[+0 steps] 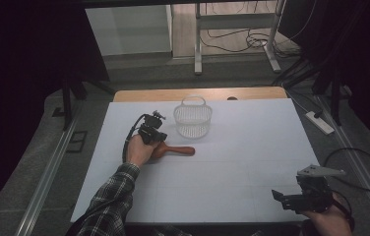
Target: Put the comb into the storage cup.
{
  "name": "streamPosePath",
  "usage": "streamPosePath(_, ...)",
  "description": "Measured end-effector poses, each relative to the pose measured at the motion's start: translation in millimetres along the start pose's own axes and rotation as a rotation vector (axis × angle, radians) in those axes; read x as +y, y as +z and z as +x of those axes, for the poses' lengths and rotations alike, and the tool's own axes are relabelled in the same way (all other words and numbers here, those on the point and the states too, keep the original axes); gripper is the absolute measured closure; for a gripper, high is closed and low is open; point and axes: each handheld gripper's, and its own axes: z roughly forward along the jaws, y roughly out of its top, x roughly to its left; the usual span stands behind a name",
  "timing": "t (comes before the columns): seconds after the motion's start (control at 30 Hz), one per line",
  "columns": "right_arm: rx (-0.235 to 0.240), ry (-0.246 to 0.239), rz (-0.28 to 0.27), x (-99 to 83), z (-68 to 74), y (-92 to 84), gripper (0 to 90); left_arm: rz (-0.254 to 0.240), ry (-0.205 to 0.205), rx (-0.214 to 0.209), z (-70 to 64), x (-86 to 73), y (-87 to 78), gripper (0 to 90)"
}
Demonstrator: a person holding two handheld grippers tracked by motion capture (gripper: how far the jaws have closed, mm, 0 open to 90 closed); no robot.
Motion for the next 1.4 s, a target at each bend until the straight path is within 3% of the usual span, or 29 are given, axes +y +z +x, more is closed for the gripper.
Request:
streamPosePath(0.43, -0.001, -0.002, 0.0, -0.2, 0.2, -0.4, 2.2, 0.016, 0.042, -0.032, -19.0, -5.4, 1.9, 89.3)
streamPosePath(1.4, 0.003, -0.006, -0.003, -0.2, 0.1, -0.6, 2.5, 0.037, 0.03, -0.084, -41.9, -28.7, -1.4, 89.3)
